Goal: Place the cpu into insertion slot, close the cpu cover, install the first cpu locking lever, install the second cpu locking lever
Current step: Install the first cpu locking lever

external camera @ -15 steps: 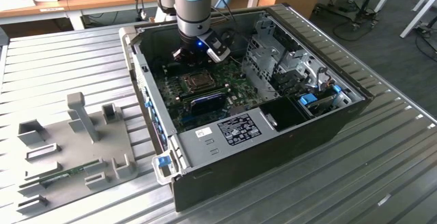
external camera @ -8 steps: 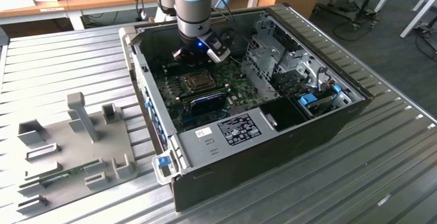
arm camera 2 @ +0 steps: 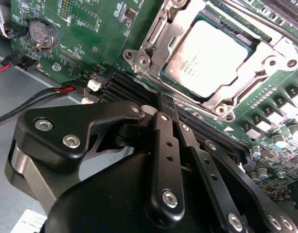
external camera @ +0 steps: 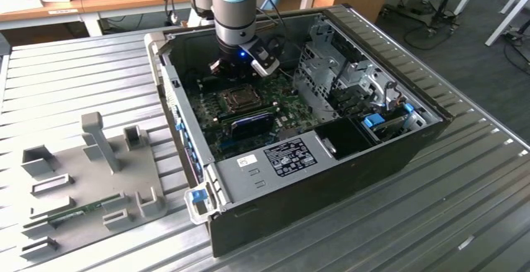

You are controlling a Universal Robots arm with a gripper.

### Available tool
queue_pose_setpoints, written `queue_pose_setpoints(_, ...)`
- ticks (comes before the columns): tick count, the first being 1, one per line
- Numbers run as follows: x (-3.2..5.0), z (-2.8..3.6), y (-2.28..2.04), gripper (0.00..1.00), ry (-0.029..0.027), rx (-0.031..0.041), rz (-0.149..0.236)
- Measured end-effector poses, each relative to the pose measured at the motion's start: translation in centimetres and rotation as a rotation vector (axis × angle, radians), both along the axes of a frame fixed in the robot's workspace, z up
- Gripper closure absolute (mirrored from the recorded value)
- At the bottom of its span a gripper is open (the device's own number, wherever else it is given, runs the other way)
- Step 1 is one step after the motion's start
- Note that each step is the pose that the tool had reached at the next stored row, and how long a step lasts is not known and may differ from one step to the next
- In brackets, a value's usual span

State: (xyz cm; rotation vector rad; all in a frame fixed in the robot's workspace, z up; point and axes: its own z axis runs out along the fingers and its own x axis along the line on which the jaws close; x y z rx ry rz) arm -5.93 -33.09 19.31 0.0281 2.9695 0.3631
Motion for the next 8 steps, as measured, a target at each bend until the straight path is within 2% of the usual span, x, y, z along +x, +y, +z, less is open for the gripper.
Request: queue_pose_setpoints(8,0.00,0.50,0.00,0.89,0.0000,0.0001,0.000)
